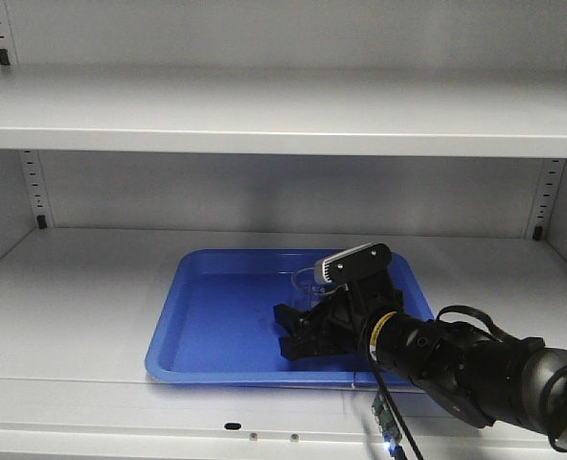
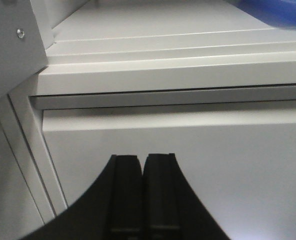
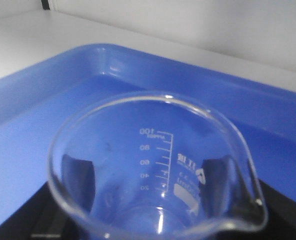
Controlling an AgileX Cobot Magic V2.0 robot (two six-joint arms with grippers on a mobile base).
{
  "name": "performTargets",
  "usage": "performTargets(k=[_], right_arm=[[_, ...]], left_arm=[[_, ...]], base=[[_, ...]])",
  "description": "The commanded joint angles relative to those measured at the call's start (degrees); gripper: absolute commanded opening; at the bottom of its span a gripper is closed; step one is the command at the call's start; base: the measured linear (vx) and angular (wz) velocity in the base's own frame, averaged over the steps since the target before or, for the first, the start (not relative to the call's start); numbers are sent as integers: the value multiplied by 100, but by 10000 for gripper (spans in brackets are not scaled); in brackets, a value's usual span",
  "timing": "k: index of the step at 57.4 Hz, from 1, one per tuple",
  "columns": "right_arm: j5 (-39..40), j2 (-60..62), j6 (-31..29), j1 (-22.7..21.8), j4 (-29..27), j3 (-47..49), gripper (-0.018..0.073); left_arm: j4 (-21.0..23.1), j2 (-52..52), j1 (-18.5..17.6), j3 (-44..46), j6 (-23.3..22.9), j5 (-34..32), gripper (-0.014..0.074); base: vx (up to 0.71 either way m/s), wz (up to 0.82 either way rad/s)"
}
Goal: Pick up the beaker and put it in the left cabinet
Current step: 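Lower the beaker onto the blue tray and open the right gripper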
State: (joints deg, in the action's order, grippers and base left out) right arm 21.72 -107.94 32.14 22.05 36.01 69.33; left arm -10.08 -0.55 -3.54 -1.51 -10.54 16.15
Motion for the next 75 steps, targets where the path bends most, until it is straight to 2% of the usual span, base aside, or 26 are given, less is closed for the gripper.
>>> performTargets(k=[1, 9, 17, 32, 50, 55, 63, 71, 75], right_arm=[[484, 292, -11, -22, -103, 227, 108], [432, 292, -11, -22, -103, 227, 127], [322, 292, -11, -22, -103, 227, 190], [292, 292, -11, -22, -103, 227, 359], [286, 305, -11, -22, -98, 227, 621], [270, 361, -11, -22, -98, 227, 661], [42, 552, -11, -22, -98, 227, 668], [-585, 895, 152, -22, -84, 205, 654], [-600, 1061, 139, -22, -41, 125, 644]], left_arm=[[11, -97, -4, 54, -20, -476, 4], [11, -97, -4, 54, -20, -476, 4], [11, -97, -4, 54, -20, -476, 4], [11, -97, -4, 54, -20, -476, 4], [11, -97, -4, 54, -20, -476, 4], [11, -97, -4, 54, -20, -476, 4], [11, -97, -4, 54, -20, -476, 4], [11, -97, -4, 54, -20, -476, 4], [11, -97, -4, 54, -20, -476, 4]], base=[[0, 0], [0, 0], [0, 0], [0, 0], [0, 0], [0, 0], [0, 0], [0, 0], [0, 0]])
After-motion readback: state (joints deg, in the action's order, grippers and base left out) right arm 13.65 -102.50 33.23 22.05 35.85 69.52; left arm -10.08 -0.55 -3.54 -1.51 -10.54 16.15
